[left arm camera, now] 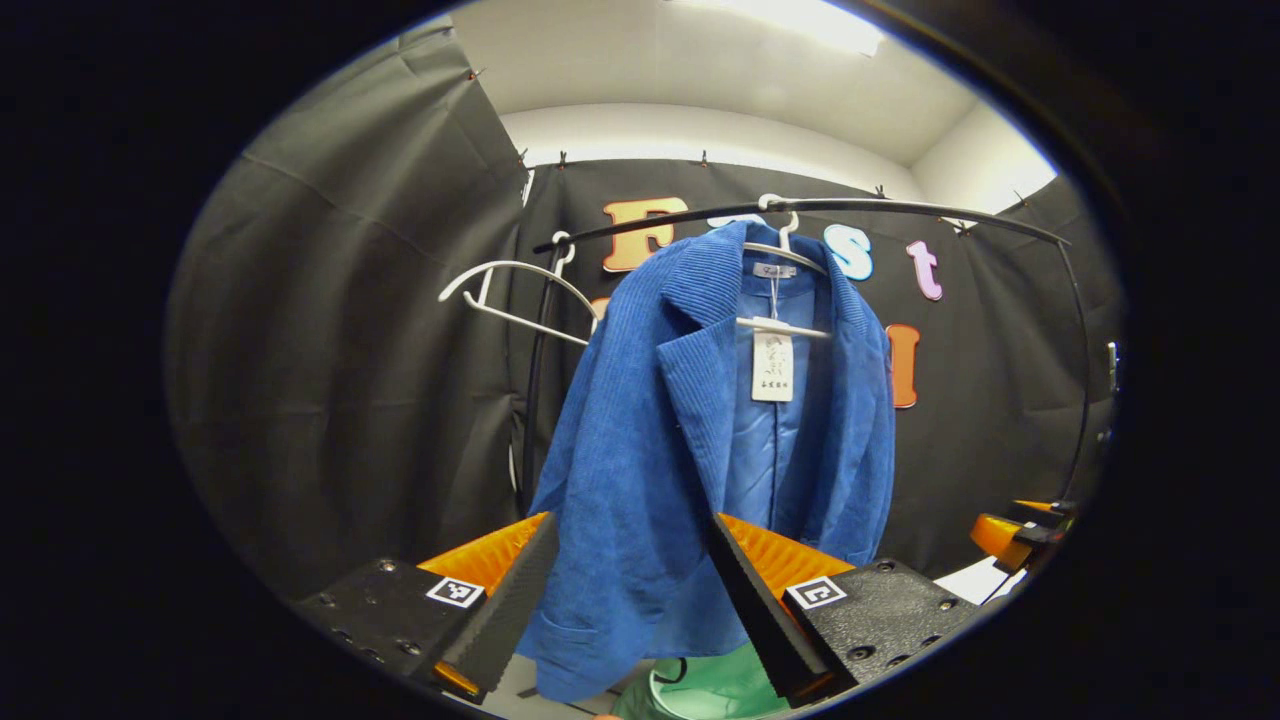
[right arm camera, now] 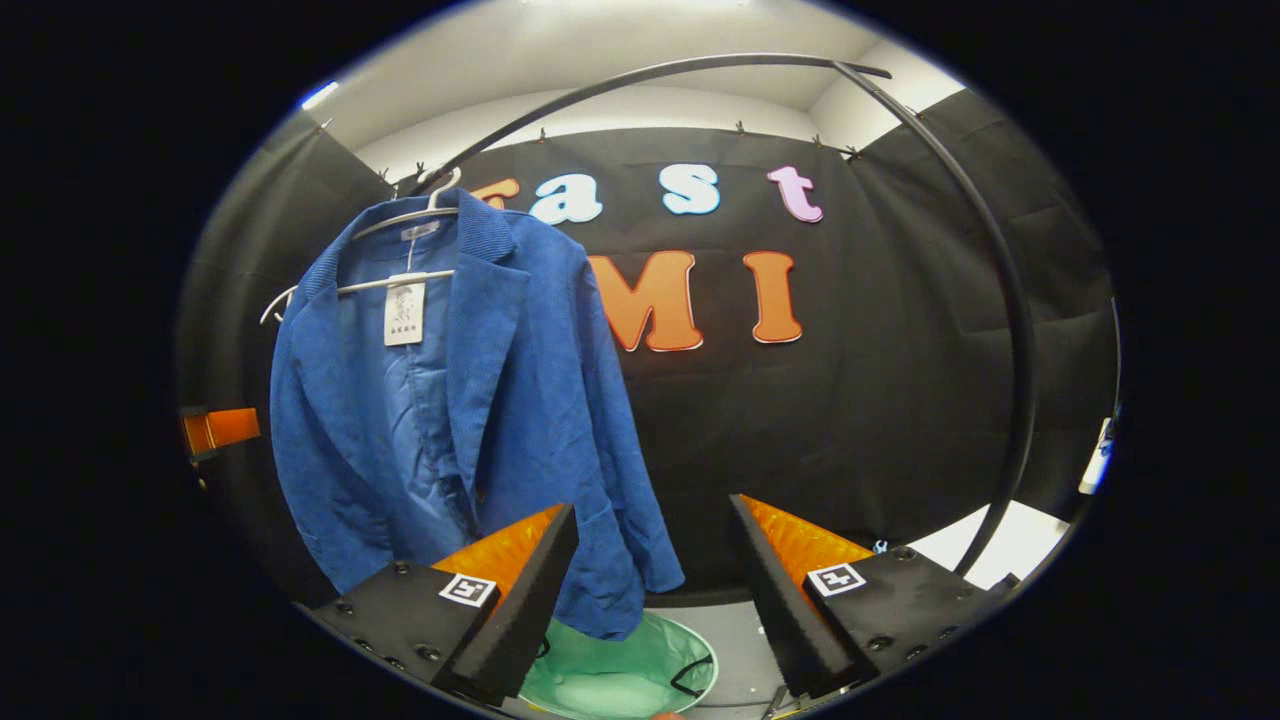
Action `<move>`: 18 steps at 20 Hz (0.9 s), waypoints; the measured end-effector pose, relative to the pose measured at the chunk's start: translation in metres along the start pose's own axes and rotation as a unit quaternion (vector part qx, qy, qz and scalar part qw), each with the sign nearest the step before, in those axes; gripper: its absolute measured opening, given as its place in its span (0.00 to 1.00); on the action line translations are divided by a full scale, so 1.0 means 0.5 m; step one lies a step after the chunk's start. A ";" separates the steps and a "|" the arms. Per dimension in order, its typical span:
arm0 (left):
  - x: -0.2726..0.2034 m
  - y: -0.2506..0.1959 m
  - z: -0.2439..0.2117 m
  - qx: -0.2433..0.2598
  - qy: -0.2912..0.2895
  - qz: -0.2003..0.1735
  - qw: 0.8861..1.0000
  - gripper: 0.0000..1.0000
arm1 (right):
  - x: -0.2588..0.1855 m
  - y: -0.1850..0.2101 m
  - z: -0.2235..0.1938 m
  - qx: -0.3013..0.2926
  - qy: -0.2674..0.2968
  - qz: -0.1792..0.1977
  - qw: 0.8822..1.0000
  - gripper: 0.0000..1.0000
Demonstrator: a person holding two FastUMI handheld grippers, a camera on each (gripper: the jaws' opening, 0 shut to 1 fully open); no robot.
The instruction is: Grasp the clothes on the hanger with both hands and then place them into the laundry hamper below.
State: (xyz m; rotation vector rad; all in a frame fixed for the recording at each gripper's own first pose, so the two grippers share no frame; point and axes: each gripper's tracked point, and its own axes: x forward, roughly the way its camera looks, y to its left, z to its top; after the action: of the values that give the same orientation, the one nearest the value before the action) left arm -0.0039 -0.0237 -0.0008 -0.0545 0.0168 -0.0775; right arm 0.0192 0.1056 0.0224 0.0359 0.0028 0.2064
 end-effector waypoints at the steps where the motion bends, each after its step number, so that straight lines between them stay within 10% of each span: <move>1: 0.003 -0.002 0.002 0.001 -0.001 -0.001 1.000 0.95 | 0.004 0.018 0.003 -0.003 0.000 0.009 1.000 0.98; 18: 0.118 -0.055 0.072 -0.002 -0.024 -0.020 1.000 0.95 | 0.153 0.212 0.098 -0.010 -0.018 0.086 0.996 0.89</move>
State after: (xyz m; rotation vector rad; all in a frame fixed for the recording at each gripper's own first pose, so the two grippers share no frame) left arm 0.0534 -0.0536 0.0357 -0.0614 -0.0313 -0.1153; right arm 0.0727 0.2233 0.0752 0.0205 -0.0390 0.3770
